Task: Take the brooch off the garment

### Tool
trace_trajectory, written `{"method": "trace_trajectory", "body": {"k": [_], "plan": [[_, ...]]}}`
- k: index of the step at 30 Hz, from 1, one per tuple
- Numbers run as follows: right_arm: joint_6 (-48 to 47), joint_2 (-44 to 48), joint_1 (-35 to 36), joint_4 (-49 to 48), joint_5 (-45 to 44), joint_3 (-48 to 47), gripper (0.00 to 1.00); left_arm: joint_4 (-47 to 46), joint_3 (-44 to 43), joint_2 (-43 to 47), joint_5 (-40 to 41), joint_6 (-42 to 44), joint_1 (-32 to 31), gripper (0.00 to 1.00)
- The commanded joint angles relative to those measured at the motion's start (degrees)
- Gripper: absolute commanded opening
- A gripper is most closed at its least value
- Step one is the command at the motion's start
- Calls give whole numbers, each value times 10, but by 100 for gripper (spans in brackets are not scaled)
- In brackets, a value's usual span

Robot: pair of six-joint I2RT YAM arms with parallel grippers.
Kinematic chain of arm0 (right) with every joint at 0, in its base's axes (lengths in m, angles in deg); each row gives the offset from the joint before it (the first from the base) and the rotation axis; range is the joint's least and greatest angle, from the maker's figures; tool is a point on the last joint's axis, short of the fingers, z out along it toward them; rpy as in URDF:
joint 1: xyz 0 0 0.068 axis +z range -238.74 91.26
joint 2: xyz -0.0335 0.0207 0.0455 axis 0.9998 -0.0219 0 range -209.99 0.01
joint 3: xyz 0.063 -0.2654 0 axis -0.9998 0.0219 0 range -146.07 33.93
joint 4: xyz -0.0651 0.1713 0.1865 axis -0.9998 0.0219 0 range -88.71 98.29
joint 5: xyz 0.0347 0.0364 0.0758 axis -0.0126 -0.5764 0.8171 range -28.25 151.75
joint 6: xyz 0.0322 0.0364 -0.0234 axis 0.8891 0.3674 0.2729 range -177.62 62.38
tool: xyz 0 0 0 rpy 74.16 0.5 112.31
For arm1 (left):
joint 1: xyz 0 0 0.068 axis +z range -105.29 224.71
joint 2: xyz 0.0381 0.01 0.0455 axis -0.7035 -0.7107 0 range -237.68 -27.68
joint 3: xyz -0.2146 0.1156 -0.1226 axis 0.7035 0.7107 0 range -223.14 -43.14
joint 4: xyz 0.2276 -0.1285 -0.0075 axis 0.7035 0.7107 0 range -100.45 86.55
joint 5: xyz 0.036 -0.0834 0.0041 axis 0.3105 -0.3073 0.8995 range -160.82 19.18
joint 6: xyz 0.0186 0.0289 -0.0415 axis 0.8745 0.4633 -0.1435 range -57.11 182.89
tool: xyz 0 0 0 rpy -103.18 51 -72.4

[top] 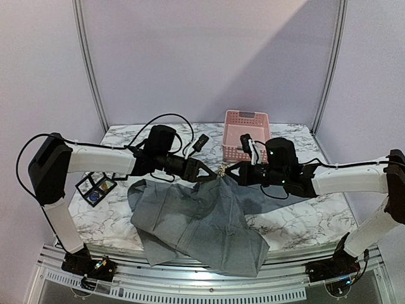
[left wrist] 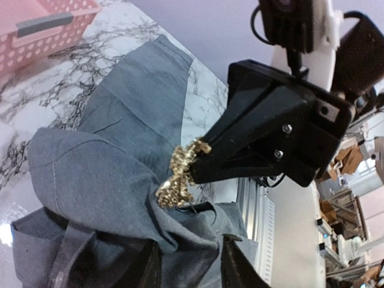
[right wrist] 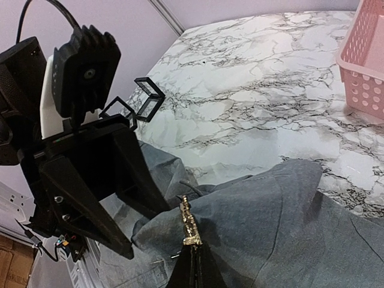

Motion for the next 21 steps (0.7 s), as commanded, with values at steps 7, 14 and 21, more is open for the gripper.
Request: {"method": "trace_trajectory", "body": {"k": [7,14,21], "plan": [[-1,18,2,16,-29,-9,0,8,-14,9,-6,2,3,9],[5,24,2,23,-49,-5,0,11,-15,7,-5,3,3,0],[13,34,2,29,-78,3,0,13,-15,8,-4,5,3,0]]}}
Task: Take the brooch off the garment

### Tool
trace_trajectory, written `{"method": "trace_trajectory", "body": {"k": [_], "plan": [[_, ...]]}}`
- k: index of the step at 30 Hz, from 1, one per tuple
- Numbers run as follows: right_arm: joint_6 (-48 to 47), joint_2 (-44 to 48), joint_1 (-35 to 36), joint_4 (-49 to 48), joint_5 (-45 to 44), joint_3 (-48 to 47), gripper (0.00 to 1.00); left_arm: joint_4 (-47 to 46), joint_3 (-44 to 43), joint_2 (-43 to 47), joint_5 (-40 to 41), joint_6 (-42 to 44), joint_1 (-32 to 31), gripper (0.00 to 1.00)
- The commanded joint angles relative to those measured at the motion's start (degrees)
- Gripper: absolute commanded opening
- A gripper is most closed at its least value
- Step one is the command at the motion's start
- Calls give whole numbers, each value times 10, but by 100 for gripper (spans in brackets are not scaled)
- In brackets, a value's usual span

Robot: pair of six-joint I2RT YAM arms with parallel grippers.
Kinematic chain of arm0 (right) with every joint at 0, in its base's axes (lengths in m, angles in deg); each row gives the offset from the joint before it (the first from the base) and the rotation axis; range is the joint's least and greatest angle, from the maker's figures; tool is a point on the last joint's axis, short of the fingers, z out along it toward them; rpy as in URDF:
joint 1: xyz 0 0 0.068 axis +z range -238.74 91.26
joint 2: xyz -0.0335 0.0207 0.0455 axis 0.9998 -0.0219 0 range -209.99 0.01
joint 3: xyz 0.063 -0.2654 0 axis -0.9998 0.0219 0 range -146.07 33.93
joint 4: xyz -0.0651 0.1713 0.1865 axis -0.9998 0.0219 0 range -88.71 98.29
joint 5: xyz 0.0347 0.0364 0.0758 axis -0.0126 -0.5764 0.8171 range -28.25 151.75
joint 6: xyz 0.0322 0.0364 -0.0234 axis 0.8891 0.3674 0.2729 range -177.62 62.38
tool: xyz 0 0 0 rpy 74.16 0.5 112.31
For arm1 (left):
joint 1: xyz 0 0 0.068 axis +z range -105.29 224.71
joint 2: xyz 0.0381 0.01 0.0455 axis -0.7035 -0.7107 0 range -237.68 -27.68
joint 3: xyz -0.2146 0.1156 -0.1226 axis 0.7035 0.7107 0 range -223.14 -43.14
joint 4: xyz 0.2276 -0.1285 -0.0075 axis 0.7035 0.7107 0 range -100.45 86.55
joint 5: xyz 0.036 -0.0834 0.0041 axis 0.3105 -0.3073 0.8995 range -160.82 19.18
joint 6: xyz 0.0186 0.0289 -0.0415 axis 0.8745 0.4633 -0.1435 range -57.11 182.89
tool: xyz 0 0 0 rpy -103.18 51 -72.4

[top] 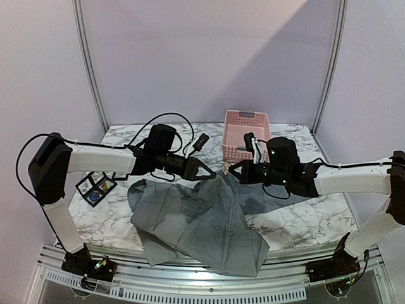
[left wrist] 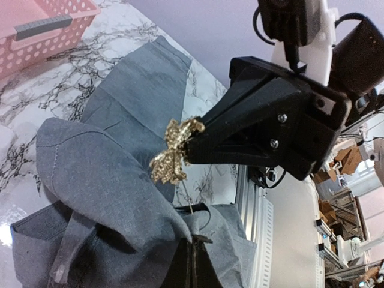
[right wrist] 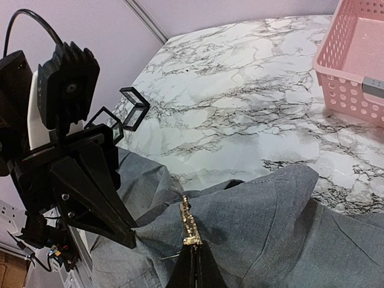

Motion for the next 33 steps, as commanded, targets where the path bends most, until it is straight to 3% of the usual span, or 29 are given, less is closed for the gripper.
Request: {"method": "trace_trajectory", "body": {"k": [1,14,17,21,23,30,33], "plan": [[10,23,2,8,-32,4,0,9,-10,9,-2,5,3,0],[25,54,-18,29,-67,18,0,13,-4,26,26,14,4,1],[14,73,-47,24,-18,23,0,27,-1,49,62,31,10,18],[-14,95,-106,23,86,8,0,26,18,112,118,50,27,64],[-38,100,-124,36,133,-10,0,22,30,142,138,59,36,80],[-92,73,-149,82,314,-88,0,-3,20,156,75,29,43,86],[-101,45,-149,96,373,-116,0,-41,22,143,30,-7,42,77]]}}
